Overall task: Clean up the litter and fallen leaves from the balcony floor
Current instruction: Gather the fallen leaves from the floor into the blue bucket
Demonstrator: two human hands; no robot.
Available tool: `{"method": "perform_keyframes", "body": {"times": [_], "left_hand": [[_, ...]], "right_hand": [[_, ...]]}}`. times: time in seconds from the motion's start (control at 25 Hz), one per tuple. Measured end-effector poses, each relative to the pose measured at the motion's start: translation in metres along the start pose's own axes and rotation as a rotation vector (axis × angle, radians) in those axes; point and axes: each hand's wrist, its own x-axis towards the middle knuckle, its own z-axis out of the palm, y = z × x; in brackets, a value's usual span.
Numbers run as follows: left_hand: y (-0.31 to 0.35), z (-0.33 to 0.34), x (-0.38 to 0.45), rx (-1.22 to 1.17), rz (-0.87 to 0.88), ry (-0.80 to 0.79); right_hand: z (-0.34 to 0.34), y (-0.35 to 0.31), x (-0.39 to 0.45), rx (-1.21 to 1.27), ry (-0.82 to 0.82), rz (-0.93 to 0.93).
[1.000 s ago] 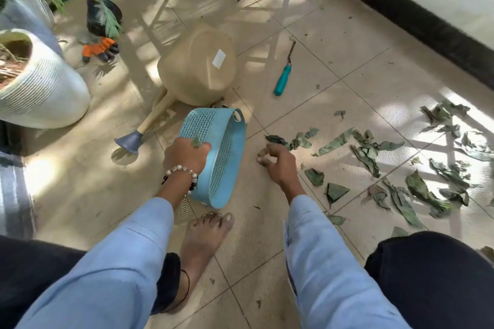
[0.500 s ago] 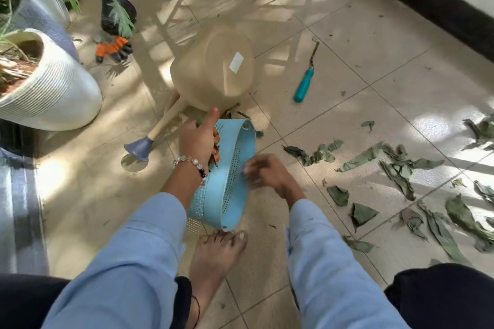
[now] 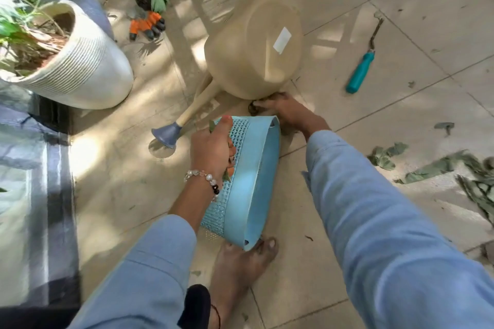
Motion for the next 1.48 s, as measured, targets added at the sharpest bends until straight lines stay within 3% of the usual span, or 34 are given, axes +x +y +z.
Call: {"method": "perform_keyframes", "body": {"times": [0.2, 0.32, 0.44, 0.68, 0.84, 0.92, 1.12, 1.2, 1.32, 1.4, 1.48], "left_hand": [[0.001, -0.009, 0.005, 0.014, -0.084, 0.044], [-0.002, -0.005, 0.007, 0.013, -0.072, 0.047], [-0.001, -0.001, 0.005, 0.056, -0.024, 0.091], [0.015, 0.011, -0.001, 0.231, 0.153, 0.208], [0.027, 0.027, -0.032, 0.270, 0.310, 0.159], [0.020, 0.041, -0.054, 0.280, 0.245, 0.005], [0.009, 0.056, -0.118, -0.009, -0.321, -0.351], [0.002, 0.055, -0.130, 0.038, -0.360, -0.435], [0.000, 0.061, -0.143, 0.106, -0.324, -0.443], [0.002, 0.069, -0.148, 0.138, -0.272, -0.395], [0.010, 0.077, -0.151, 0.165, -0.266, -0.344]], "right_hand": [[0.002, -0.010, 0.011, -0.238, -0.252, 0.097], [0.004, -0.012, 0.002, -0.437, -0.177, 0.039], [0.007, -0.002, -0.040, -0.425, -0.039, 0.068], [0.017, -0.006, -0.166, -0.467, -0.106, 0.296], [0.033, -0.021, -0.216, -0.377, -0.112, 0.501], [0.041, -0.026, -0.234, -0.318, -0.112, 0.574], [0.044, -0.053, -0.276, -0.256, 0.065, 0.618], [0.035, -0.051, -0.286, -0.108, 0.140, 0.707], [-0.001, -0.054, -0.293, 0.441, 0.414, 0.850], [-0.031, -0.066, -0.303, 0.821, 0.617, 0.748], [-0.060, -0.086, -0.313, 0.957, 0.623, 0.582]]}}
